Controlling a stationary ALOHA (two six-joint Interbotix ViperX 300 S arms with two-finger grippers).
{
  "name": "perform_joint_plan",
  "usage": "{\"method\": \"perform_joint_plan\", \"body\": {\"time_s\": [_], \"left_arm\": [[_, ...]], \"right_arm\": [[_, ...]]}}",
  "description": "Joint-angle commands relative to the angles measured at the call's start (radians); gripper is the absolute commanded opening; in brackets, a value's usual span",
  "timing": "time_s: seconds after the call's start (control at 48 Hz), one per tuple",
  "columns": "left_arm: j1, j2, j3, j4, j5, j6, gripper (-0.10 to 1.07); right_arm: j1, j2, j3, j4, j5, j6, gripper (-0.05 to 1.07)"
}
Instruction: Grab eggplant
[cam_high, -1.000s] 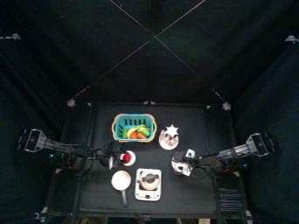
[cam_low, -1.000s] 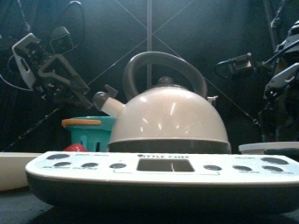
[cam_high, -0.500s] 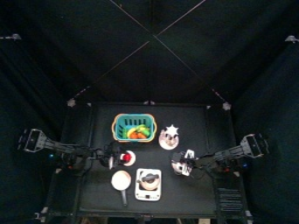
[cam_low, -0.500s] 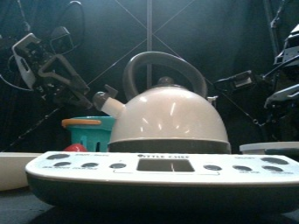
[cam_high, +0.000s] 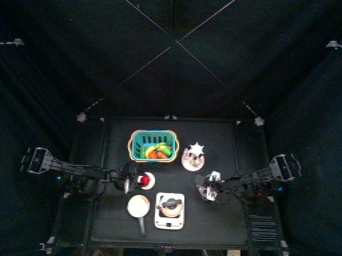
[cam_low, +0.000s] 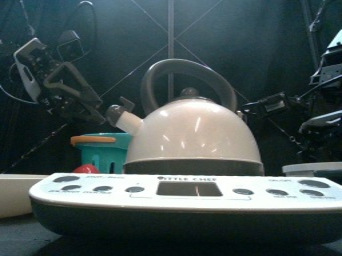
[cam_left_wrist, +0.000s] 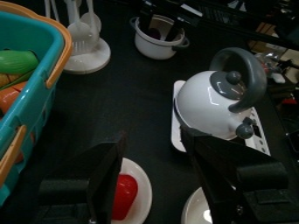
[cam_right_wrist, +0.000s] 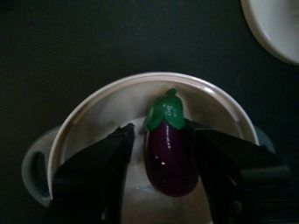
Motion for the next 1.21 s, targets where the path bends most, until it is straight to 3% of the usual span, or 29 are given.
{"method": "perform_joint_plan", "body": {"time_s": [0.0,0.146,0.292,0.646,1.188], "left_arm": [[0.002,-0.002,-0.018,0.002,-0.003,0.0,0.89],[0.002,0.0,-0.02,0.002,-0.003,0.0,0.89],[0.002,-0.002,-0.02,0.0,-0.003,0.002,0.89],[0.002,0.0,-0.02,0.0,-0.003,0.002,0.89],[0.002,-0.002,-0.02,0.002,-0.003,0.0,0.89]], "right_arm": [[-0.005,-0.012,-0.018,-0.009,-0.003,0.003,0.73],[-0.005,-0.02,-0.038,-0.017,0.002,0.003,0.52],[-0.005,-0.044,-0.081,-0.031,0.034,0.003,0.42],[0.0,-0.118,-0.11,-0.054,0.104,0.003,0.41],[-0.003,-0.12,-0.114,-0.057,0.11,0.005,0.41]]}}
